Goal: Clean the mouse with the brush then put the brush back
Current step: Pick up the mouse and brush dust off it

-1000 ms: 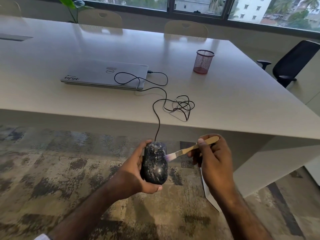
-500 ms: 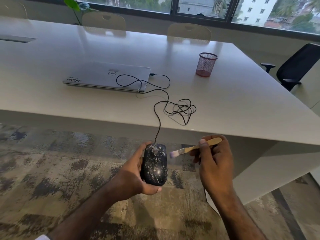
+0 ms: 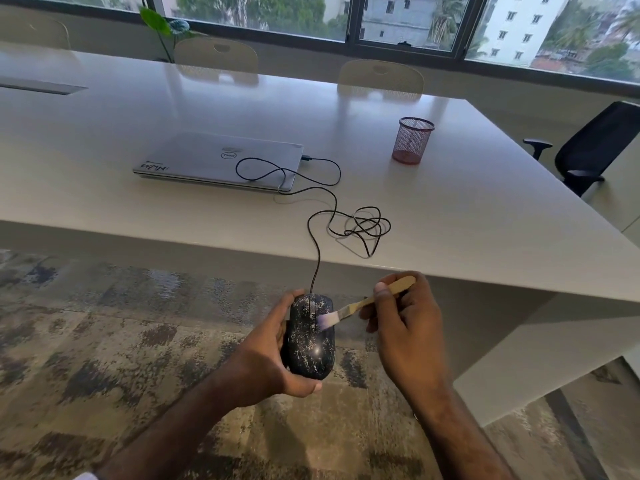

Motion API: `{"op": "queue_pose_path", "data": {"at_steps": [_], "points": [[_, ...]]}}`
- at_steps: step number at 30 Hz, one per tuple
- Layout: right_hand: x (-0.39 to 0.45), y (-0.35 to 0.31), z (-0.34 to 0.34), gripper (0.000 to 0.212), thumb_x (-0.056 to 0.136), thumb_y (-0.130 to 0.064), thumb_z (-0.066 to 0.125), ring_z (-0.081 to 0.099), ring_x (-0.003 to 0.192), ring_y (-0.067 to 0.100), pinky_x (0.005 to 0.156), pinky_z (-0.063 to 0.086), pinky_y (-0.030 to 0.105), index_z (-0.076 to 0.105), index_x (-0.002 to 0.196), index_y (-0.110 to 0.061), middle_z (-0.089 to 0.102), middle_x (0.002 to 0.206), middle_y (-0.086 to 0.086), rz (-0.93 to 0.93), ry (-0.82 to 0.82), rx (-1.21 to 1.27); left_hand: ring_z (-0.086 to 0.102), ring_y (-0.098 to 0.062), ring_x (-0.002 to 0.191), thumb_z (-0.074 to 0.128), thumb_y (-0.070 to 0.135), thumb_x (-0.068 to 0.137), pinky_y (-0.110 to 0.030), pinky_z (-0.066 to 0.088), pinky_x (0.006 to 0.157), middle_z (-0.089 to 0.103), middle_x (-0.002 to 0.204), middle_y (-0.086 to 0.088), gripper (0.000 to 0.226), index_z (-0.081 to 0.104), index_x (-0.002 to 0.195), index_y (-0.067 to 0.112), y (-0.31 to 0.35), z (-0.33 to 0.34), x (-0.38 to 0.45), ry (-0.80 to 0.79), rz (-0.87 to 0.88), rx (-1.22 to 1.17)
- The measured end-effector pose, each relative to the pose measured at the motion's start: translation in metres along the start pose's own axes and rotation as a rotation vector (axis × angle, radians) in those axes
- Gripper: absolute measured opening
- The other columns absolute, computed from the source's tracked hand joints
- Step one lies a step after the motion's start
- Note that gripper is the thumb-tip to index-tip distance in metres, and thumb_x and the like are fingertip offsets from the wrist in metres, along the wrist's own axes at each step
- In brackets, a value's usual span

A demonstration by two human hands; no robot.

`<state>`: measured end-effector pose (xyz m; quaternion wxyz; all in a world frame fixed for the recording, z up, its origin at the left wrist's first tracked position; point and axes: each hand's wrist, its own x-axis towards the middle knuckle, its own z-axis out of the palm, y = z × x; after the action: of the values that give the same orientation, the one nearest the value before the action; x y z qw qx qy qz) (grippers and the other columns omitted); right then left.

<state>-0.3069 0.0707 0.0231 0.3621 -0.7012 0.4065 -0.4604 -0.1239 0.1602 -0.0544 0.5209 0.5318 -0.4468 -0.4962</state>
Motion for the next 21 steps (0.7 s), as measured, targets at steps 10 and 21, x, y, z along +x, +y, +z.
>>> {"op": "queue_pose_path", "data": {"at_steps": [10,21], "points": [[0.0005,-0.002,-0.0019,0.012,0.101,-0.018,0.053,0.065,0.059,0.021,0.058,0.055,0.051,0.055,0.09,-0.022,0.07,0.068,0.005,-0.017,-0.016,0.018,0.069,-0.009,0.116,0.094,-0.011,0.053,-0.028,0.061,0.082,0.07,0.121,0.021,0.117,0.047,0.129,0.065,-0.0003,0.0061,0.0024,-0.006,-0.002,0.003],[0.0055,-0.0014,0.0003,0.015,0.1,-0.017,0.054,0.066,0.062,0.022,0.061,0.055,0.053,0.053,0.088,-0.025,0.07,0.069,0.004,-0.016,-0.048,-0.019,0.07,-0.017,0.116,0.092,-0.016,0.052,-0.033,0.061,0.084,0.07,0.123,0.015,0.117,0.05,0.126,0.064,0.0029,0.008,0.0039,0.018,-0.027,-0.033]]}}
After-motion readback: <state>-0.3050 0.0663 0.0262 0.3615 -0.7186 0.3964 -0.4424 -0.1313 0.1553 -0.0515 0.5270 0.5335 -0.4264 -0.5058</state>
